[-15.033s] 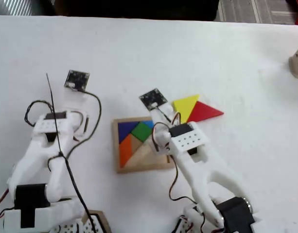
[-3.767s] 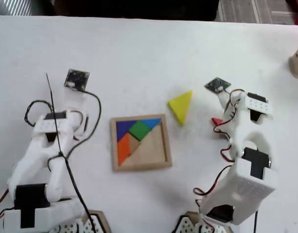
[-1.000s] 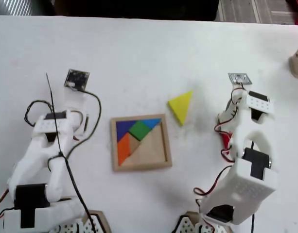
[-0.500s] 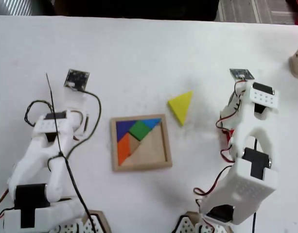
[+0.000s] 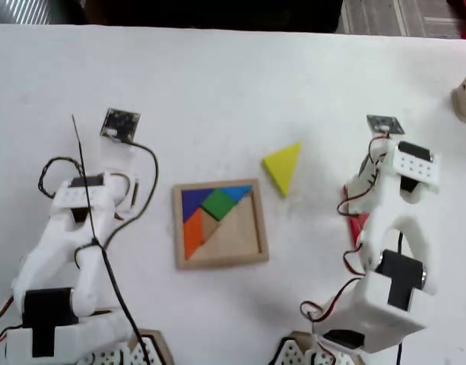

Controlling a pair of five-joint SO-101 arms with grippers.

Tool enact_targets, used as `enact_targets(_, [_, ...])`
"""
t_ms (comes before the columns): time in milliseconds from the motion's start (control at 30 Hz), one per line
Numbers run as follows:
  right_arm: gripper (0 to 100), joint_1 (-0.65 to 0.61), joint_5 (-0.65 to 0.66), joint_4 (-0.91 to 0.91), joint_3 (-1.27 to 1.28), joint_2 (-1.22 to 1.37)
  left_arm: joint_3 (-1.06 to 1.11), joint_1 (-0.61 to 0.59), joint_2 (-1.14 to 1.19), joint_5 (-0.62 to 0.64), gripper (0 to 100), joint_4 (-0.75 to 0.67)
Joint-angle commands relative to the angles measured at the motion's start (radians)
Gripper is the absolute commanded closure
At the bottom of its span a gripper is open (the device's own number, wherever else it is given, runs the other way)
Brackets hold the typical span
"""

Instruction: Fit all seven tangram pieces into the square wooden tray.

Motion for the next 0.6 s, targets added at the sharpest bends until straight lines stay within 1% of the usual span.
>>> enact_targets(0, [69.0,-0.019,-0.058,-0.160,0.109,-0.074,-0.018,0.013,-0.007,0.006,98,-0.021])
enact_targets(67, [69.0,-0.019,-0.061,-0.219,0.138,-0.074,-0.018,0.013,-0.007,0.006,98,-0.021])
enact_targets(233, [69.0,-0.041,-0.066,-0.228,0.130,-0.074,-0.017,0.013,-0.007,0.006,98,-0.020])
enact_targets(433, [68.7,-0.091,-0.069,-0.213,0.115,-0.073,-0.017,0.013,-0.007,0.006,98,-0.020])
enact_targets(567, [68.7,-0.087,-0.069,-0.139,0.072,-0.073,-0.017,0.013,-0.007,0.006,98,-0.020])
